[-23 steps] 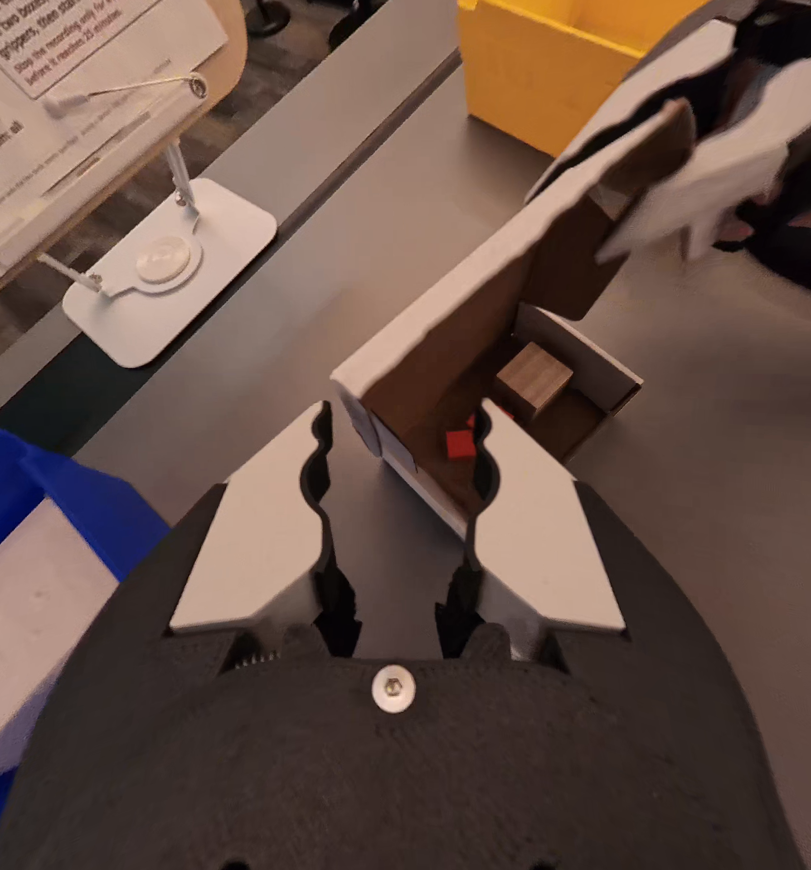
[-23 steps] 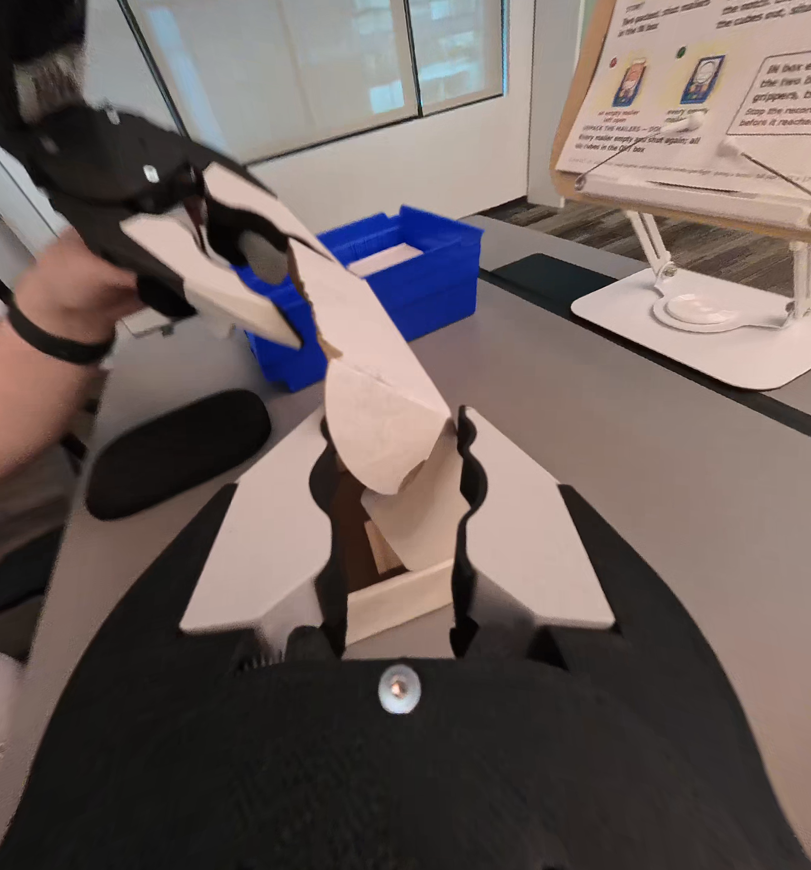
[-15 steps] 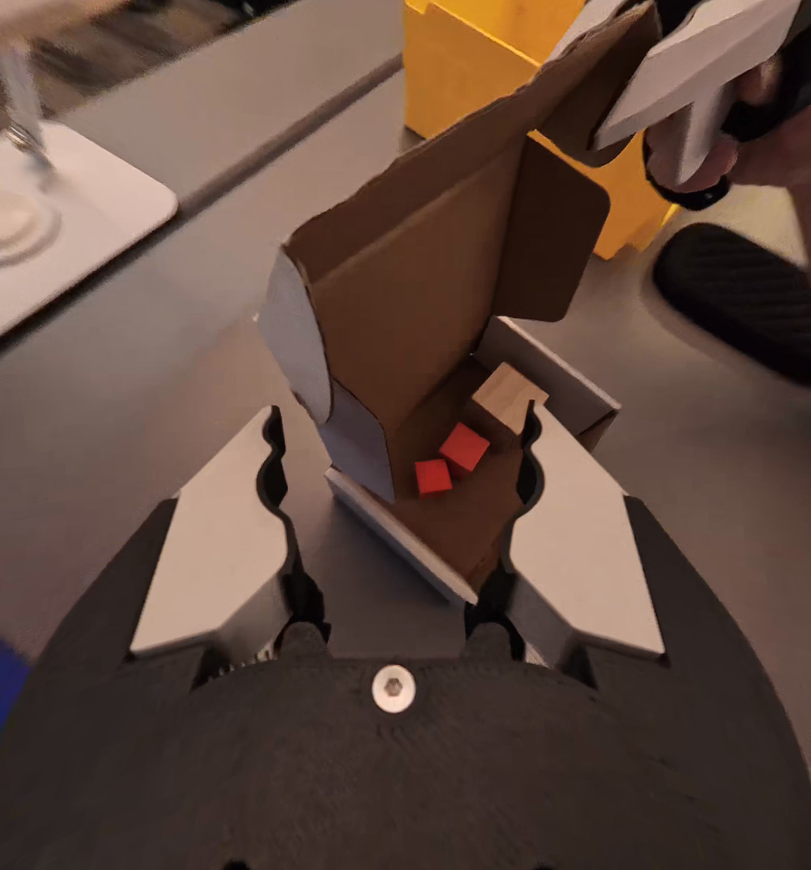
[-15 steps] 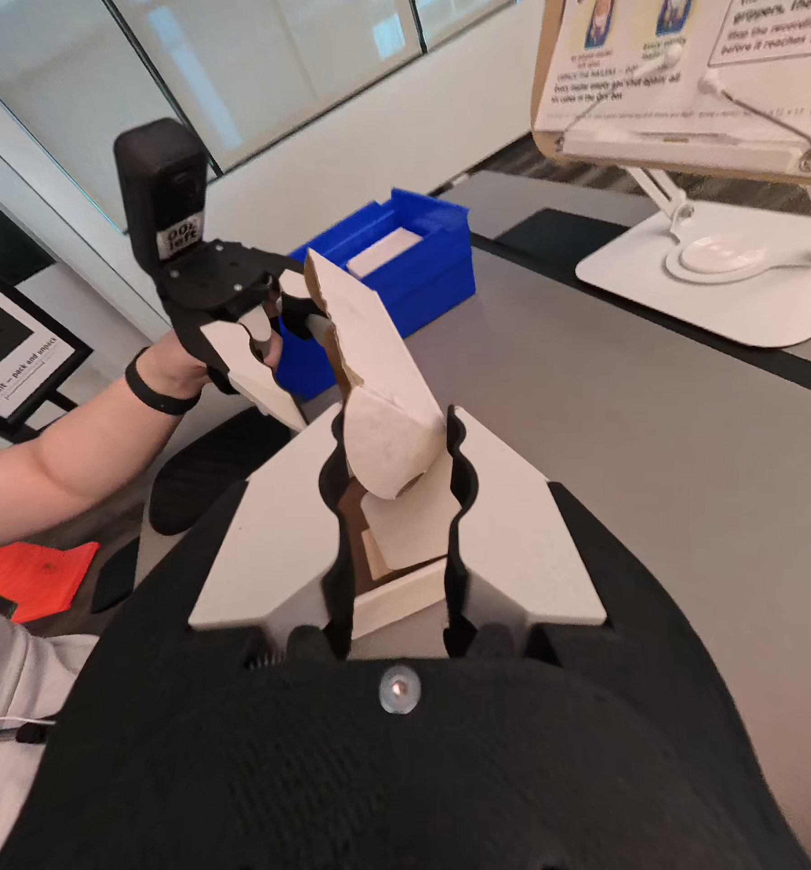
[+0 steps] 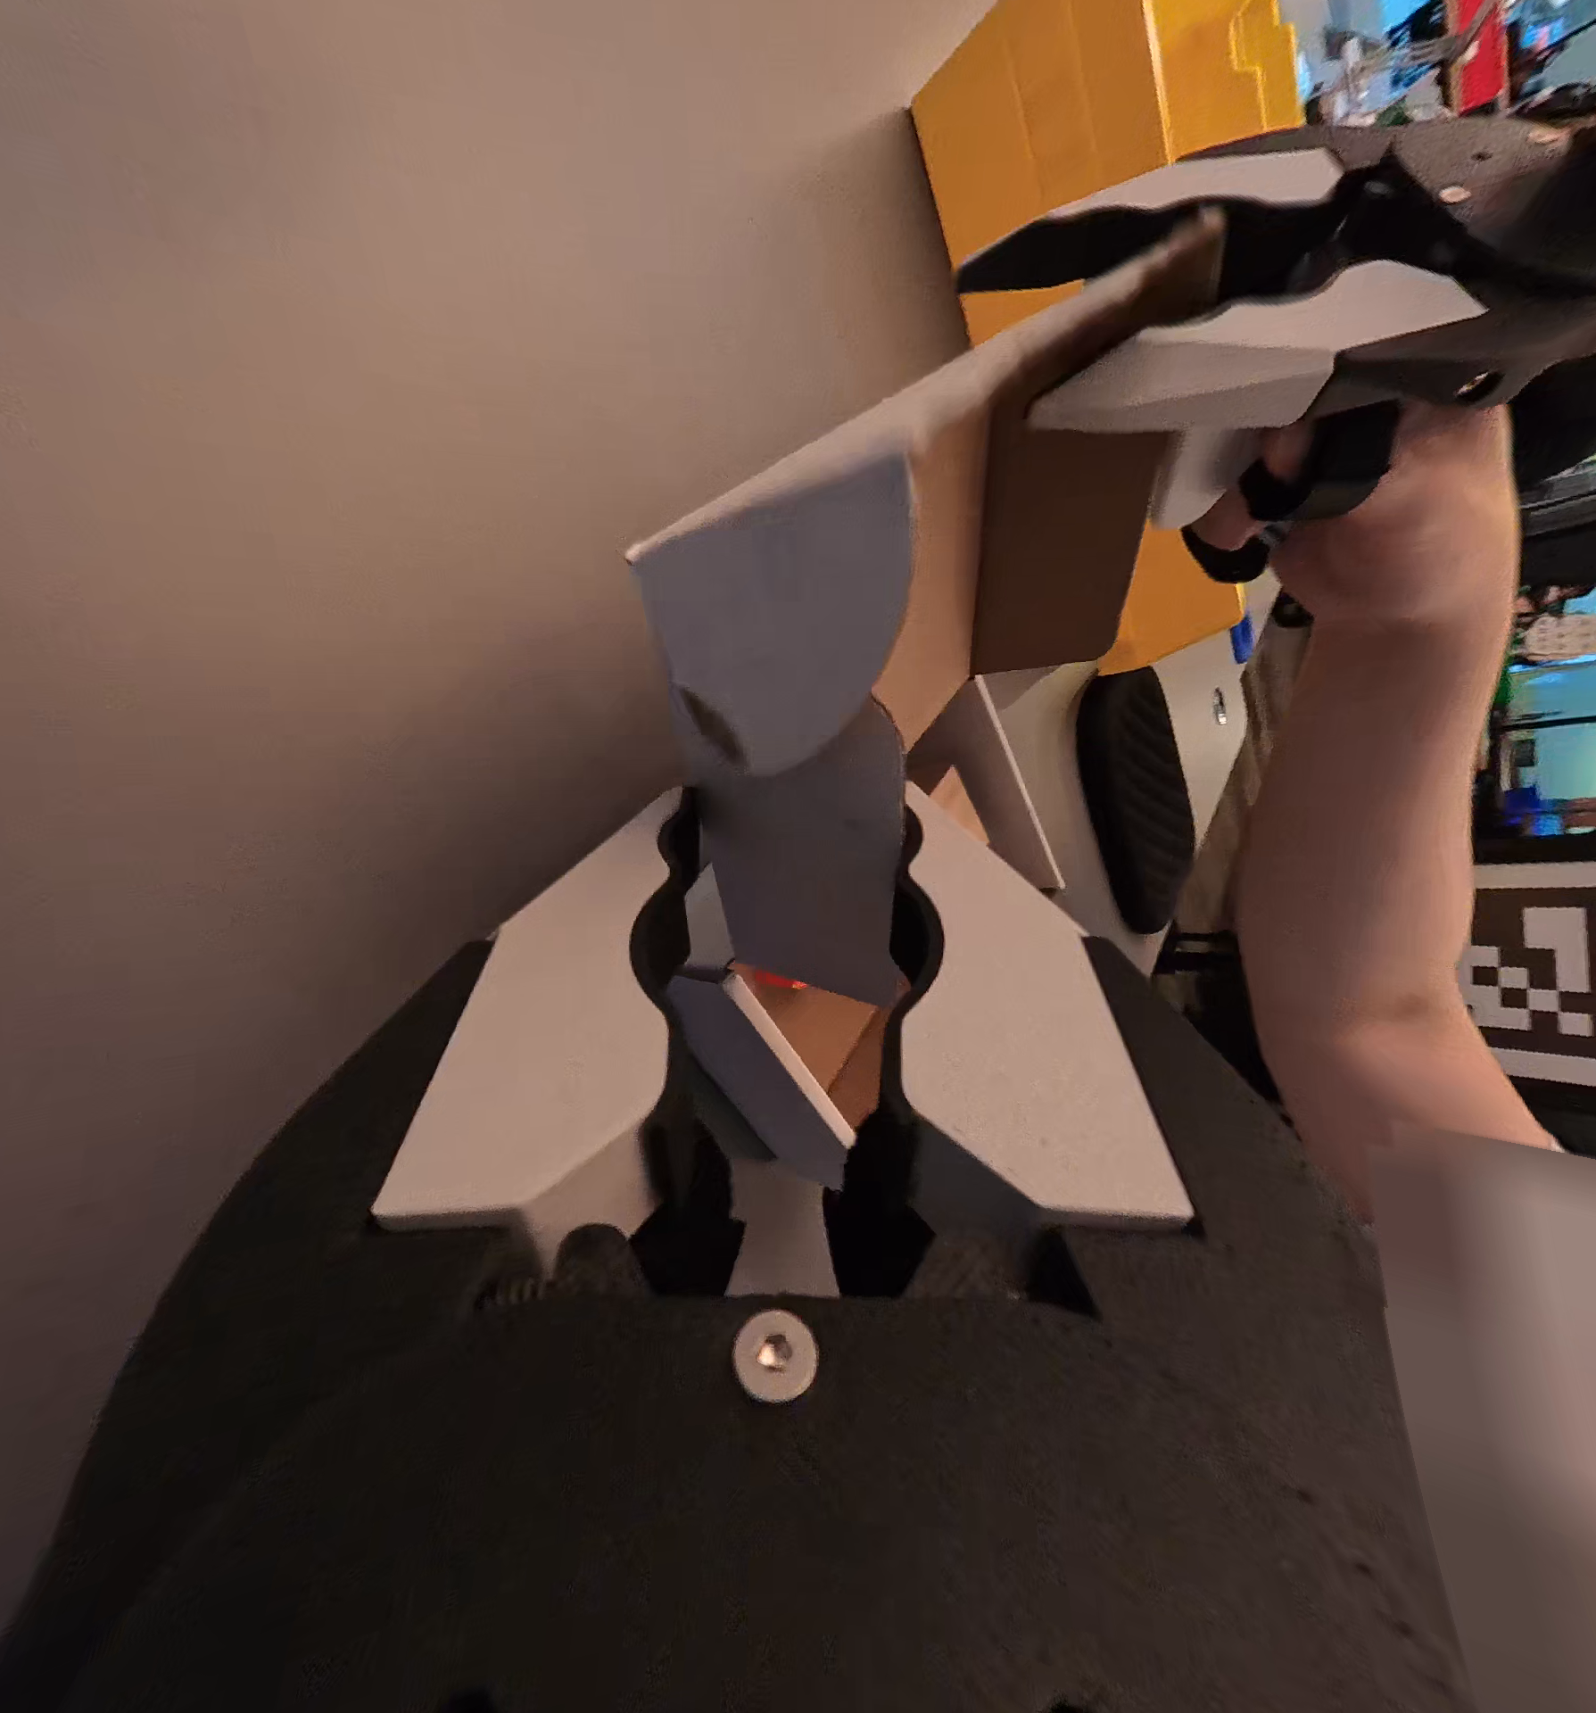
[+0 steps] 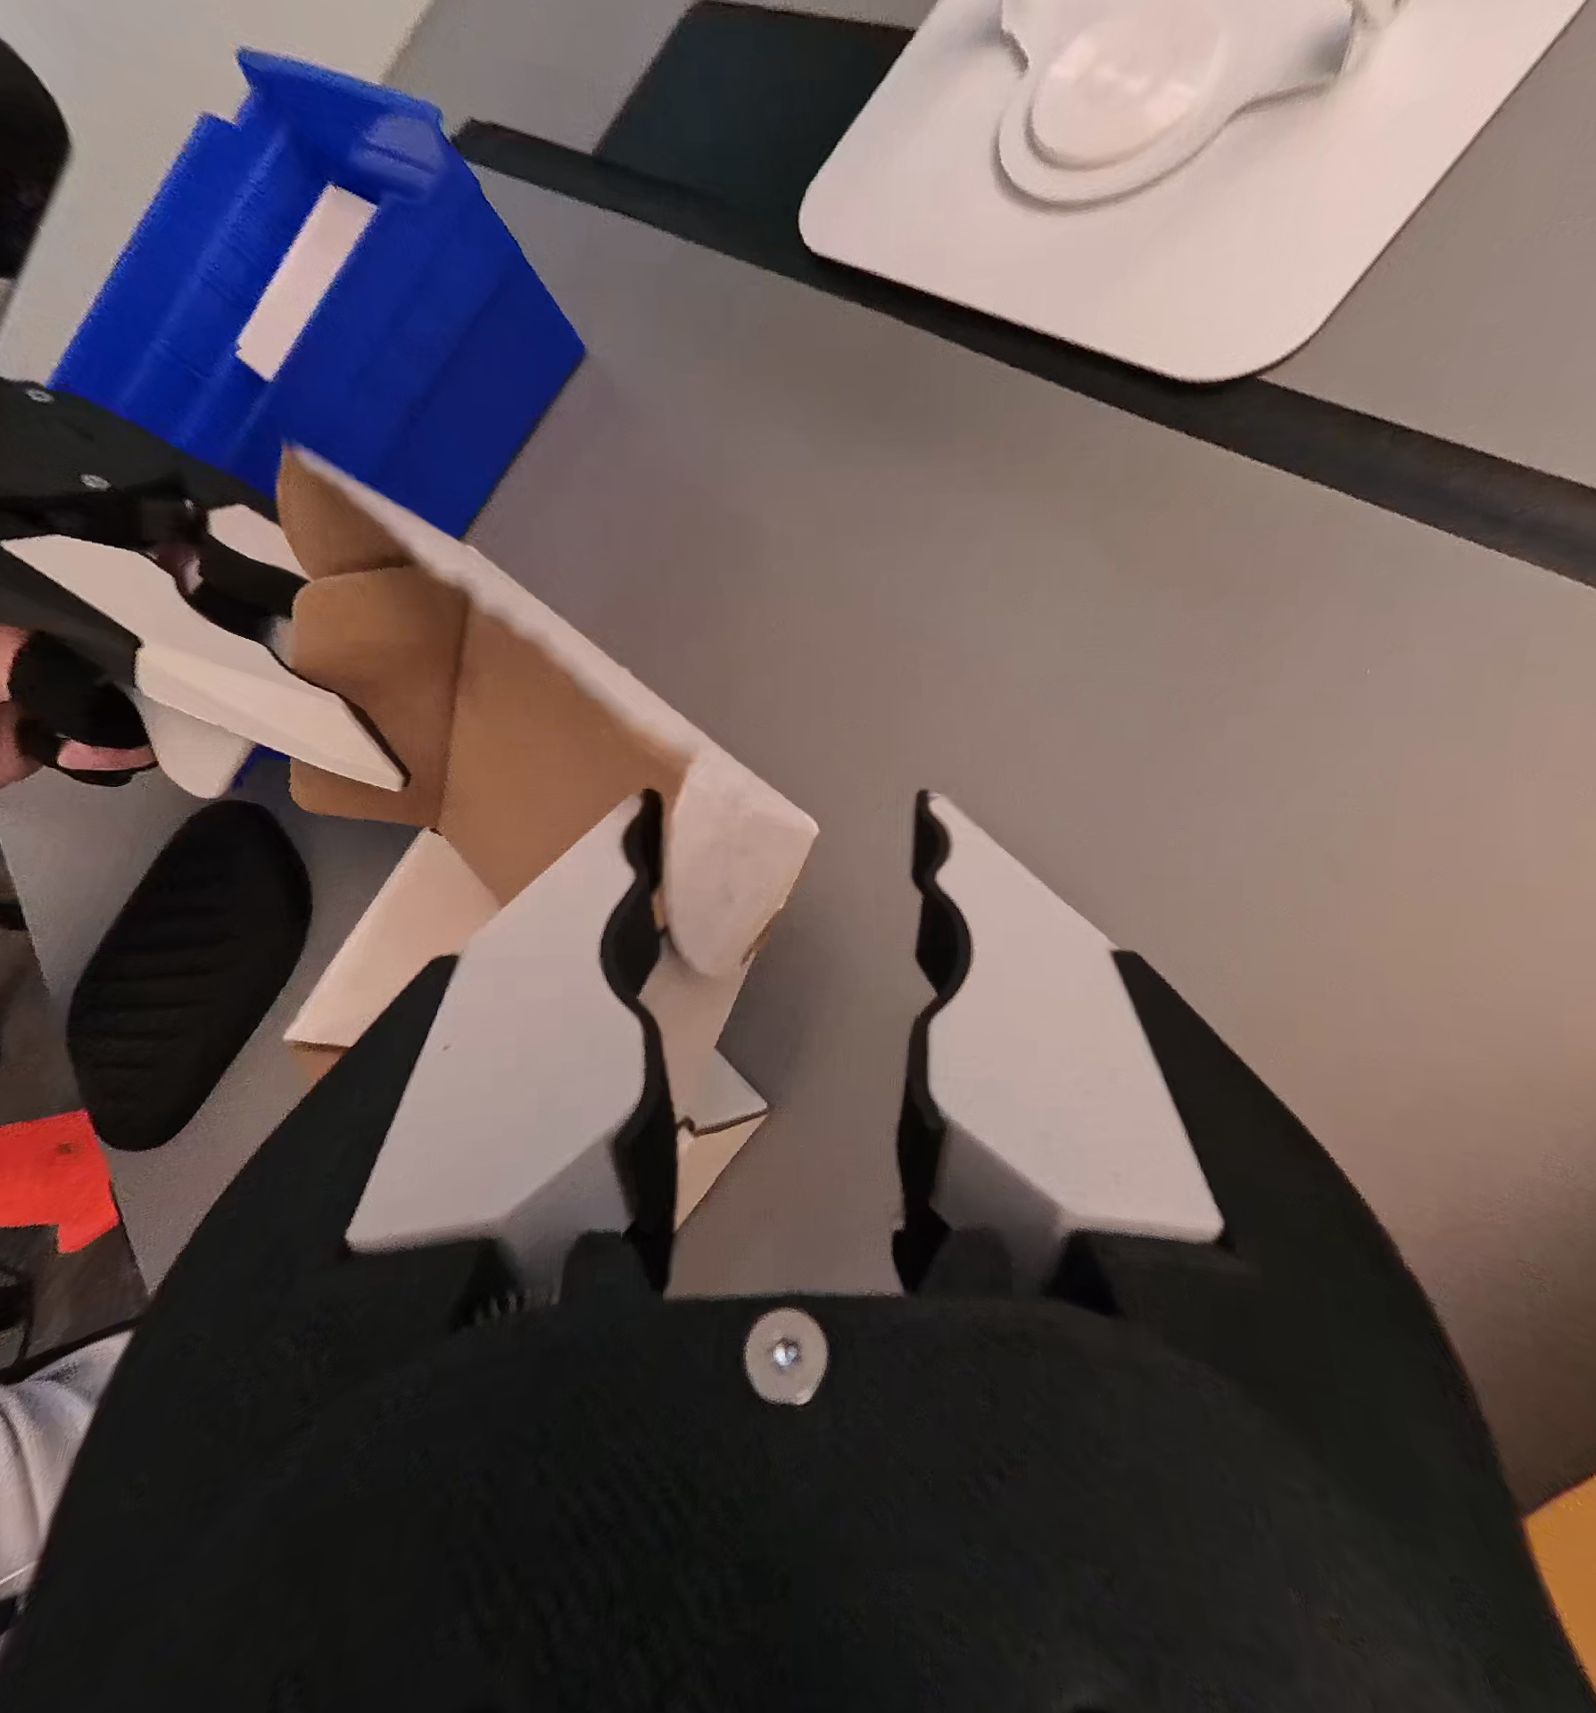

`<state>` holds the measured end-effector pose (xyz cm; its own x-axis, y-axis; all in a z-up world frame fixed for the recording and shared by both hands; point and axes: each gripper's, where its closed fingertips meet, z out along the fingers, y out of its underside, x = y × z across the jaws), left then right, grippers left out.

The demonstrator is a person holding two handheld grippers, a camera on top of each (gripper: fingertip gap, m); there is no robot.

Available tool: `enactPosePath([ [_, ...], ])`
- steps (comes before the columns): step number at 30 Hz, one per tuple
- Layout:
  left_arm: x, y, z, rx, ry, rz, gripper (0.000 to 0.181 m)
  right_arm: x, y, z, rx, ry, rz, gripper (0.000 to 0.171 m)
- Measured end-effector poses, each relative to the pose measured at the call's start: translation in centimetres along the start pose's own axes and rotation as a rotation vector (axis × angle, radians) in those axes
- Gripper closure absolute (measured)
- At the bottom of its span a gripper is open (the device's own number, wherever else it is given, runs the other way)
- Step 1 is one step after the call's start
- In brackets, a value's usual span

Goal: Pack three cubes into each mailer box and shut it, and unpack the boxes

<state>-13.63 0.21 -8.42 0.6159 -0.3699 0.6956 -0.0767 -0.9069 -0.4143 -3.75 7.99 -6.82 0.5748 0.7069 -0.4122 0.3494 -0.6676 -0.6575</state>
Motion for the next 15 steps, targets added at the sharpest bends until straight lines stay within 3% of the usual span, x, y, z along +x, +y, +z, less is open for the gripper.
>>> enactPosePath([
  [6, 1.7, 0.7, -3.5, 0.164, -0.006, 0.077, 0.13, -1.0, -0.7, -3.5, 0.093, 0.143, -0.121, 0.09],
  [8, 2.9, 2.0, -4.4, 0.195, -0.038, 0.172, 0.132, -2.8, -1.8, -6.3, 0.191, 0.197, -0.255, 0.106],
  [11, 4.3, 5.2, -4.8, 0.188, -0.108, 0.348, 0.135, -10.3, -1.0, -9.5, 0.356, 0.137, -0.641, 0.13],
  [13, 4.1, 7.3, -4.5, 0.164, -0.183, 0.456, 0.137, -14.4, 3.5, -7.5, 0.223, 0.021, -0.836, 0.147],
  [15, 3.6, 8.8, -4.0, 0.144, -0.246, 0.536, 0.149, -14.8, 7.6, -3.9, 0.01, -0.006, -0.902, 0.171],
])
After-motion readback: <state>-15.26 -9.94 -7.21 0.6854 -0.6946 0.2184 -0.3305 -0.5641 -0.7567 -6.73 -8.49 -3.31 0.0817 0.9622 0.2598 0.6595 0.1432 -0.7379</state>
